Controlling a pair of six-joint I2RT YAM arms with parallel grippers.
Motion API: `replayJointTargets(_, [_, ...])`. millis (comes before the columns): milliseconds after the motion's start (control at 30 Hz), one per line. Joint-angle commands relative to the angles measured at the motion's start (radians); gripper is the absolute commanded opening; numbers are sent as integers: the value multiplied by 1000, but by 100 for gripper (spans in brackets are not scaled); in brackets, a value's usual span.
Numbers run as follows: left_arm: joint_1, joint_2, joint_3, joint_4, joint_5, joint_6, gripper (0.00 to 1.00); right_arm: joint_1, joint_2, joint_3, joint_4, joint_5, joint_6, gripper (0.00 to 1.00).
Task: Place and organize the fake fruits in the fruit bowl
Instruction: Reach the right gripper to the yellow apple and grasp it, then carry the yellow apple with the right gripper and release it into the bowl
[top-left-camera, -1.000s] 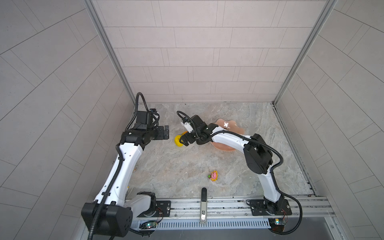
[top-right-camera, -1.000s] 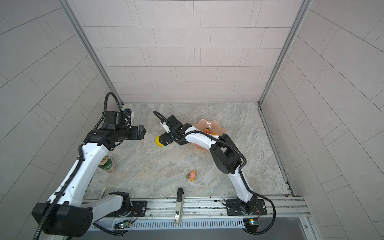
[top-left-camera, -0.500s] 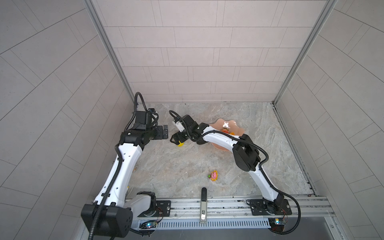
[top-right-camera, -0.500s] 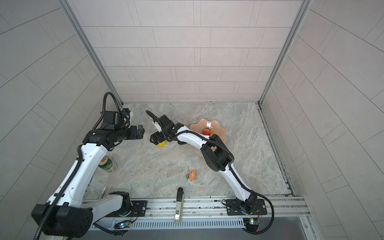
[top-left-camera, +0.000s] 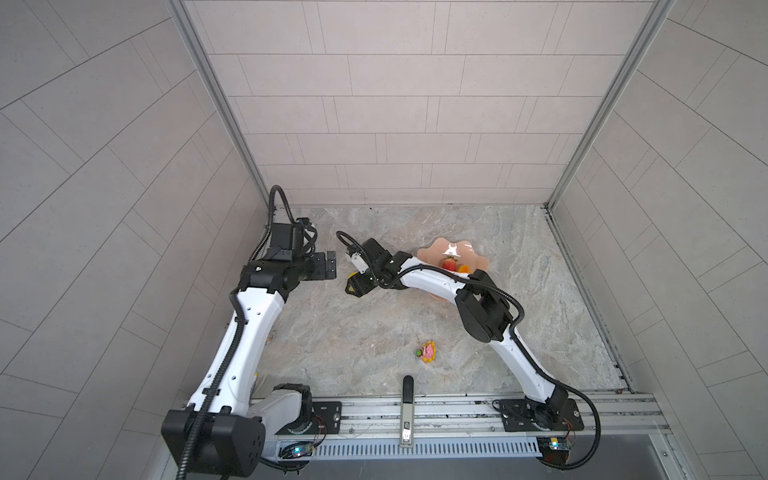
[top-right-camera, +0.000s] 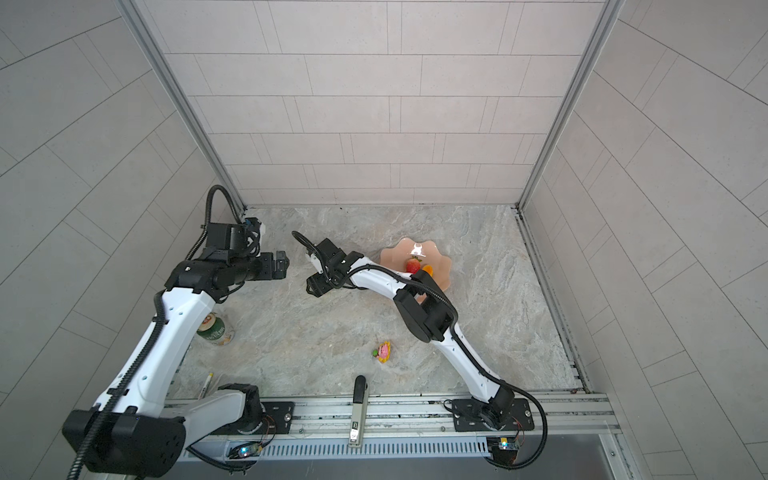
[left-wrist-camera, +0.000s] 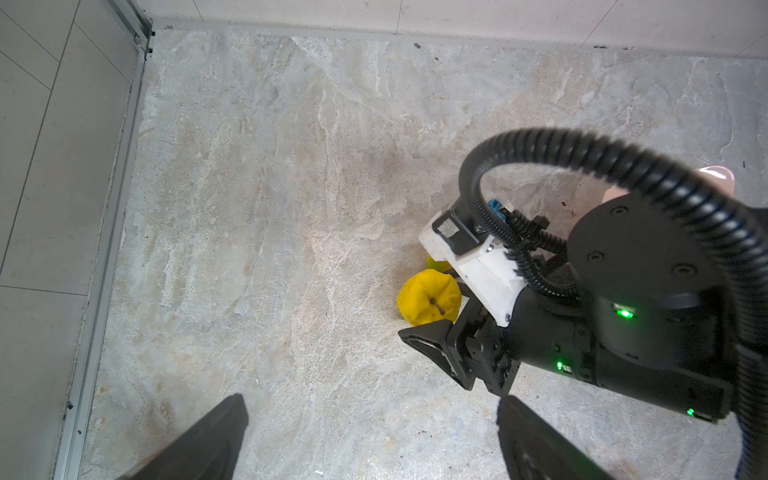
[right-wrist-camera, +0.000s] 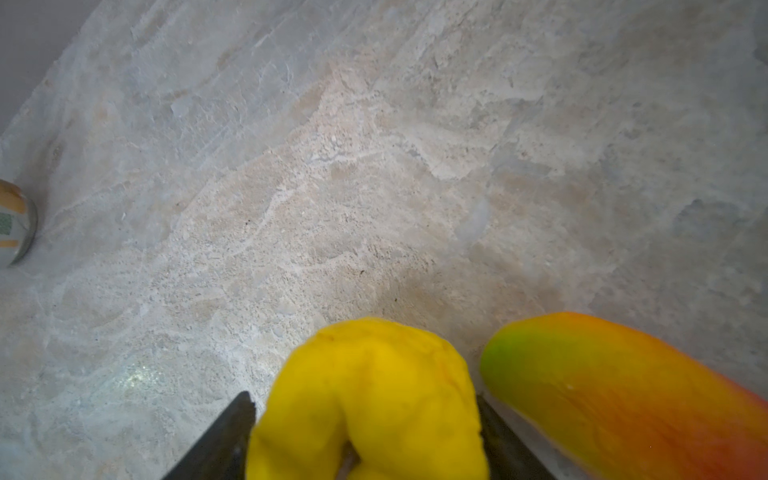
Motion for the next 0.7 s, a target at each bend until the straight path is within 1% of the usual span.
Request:
replayJointTargets(0, [4,-22,-10,-5,-2,-5,100,6,1,45,-35,0,-10,50])
replayJointTargets(167, [5,-24,-10,-5,0,-5,100,12,-72,42,-92,-9,-60,39])
replayJointTargets(267, [4,-24,-10,-5,1,-5,100,8,-177,-19,-112,-2,-101,38])
replayJointTargets(367, [5,-25,-10,-6,0,-6,100,-21,-323,-139,-100,17,-132,38])
replayJointTargets(467, [5,-25,-10,-5,2,-6,100,-77,-472,-283,-85,78,-149,38])
replayJointTargets(533, [5,-25,-9,-5,4,-5,100,-133,-567,-385,-70,115,-147,38])
replayJointTargets(667, [5,-24,-9,-4,10,-6,100,-255,-705,-560,-46,182,-129,38])
